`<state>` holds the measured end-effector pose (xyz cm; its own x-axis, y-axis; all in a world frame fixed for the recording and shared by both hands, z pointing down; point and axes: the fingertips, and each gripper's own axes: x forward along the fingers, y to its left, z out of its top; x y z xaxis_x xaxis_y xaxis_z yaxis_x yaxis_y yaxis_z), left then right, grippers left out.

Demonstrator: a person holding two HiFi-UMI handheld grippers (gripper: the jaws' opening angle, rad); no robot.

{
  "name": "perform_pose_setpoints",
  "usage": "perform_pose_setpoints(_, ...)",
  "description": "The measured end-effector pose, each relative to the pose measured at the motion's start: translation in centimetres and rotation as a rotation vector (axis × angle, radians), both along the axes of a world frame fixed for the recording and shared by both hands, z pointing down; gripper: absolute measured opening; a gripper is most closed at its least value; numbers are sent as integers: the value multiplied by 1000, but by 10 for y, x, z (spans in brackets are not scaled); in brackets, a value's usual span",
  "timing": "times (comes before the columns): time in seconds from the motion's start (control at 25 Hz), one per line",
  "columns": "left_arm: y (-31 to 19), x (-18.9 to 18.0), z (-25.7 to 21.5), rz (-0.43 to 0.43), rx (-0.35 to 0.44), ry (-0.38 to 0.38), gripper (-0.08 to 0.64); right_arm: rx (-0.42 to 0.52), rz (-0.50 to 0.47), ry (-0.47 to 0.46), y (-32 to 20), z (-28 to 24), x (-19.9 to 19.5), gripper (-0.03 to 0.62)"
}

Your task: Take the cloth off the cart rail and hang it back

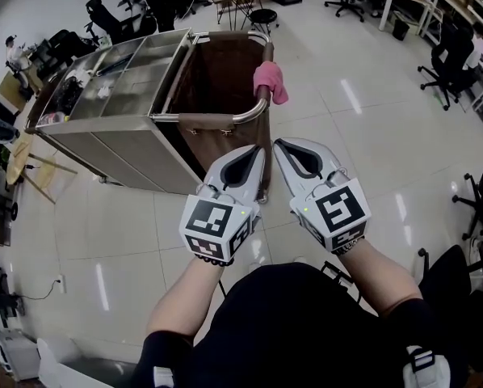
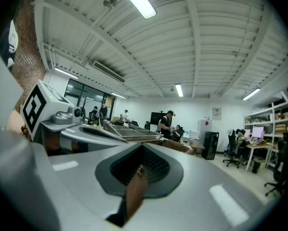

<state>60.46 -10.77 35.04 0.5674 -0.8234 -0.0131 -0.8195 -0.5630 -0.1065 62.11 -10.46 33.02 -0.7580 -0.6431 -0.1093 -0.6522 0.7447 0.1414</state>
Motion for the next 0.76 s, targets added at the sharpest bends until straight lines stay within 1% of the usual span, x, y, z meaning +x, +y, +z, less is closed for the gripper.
perform_pose_setpoints(0.28,1,7,-1,-9,-2,0,-3,-9,-14,-3,2,0,6,0)
perform_pose_setpoints(0.6,1,13,4,-19,3,-1,-3,8,-26,3,4,3,11,-2)
perform_pose_setpoints(0.76,-2,16,9,-19,2,-3,-3,-15,-25,-7,0,11,14,-1)
